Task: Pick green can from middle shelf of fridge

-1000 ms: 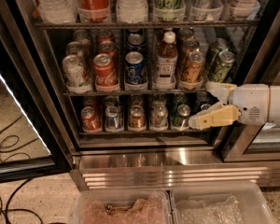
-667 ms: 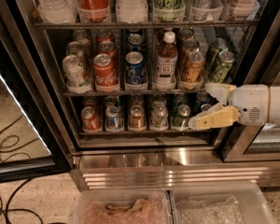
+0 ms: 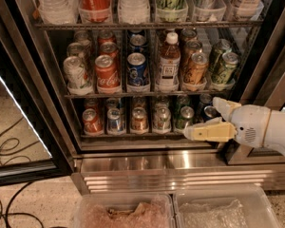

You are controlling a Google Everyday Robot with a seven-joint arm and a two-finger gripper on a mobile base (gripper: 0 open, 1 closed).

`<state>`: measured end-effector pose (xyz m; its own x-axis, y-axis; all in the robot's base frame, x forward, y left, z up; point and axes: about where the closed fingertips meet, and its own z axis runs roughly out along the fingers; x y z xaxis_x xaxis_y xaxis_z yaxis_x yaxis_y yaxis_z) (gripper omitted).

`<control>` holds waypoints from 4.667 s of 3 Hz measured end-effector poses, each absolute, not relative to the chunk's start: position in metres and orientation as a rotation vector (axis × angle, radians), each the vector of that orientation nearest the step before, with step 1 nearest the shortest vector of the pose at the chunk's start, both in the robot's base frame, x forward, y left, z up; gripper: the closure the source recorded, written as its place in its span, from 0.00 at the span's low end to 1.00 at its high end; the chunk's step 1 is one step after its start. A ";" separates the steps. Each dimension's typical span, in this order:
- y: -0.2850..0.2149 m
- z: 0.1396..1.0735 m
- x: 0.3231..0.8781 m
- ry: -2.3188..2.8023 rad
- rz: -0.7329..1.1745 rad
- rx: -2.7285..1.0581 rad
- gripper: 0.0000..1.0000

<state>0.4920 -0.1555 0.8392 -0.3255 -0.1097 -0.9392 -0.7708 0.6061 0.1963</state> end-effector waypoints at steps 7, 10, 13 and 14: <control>-0.161 0.791 0.478 1.787 0.560 -0.349 0.00; -0.187 0.790 0.492 1.732 0.502 -0.178 0.00; -0.180 0.812 0.522 1.615 0.439 -0.112 0.00; -0.179 0.814 0.531 1.605 0.410 -0.110 0.00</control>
Offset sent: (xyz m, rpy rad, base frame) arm 0.0055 -0.0074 -0.0206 -0.0319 0.0218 -0.0967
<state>0.5309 -0.1795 0.8136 -0.0850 0.1762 -0.9807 -0.3158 0.9287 0.1942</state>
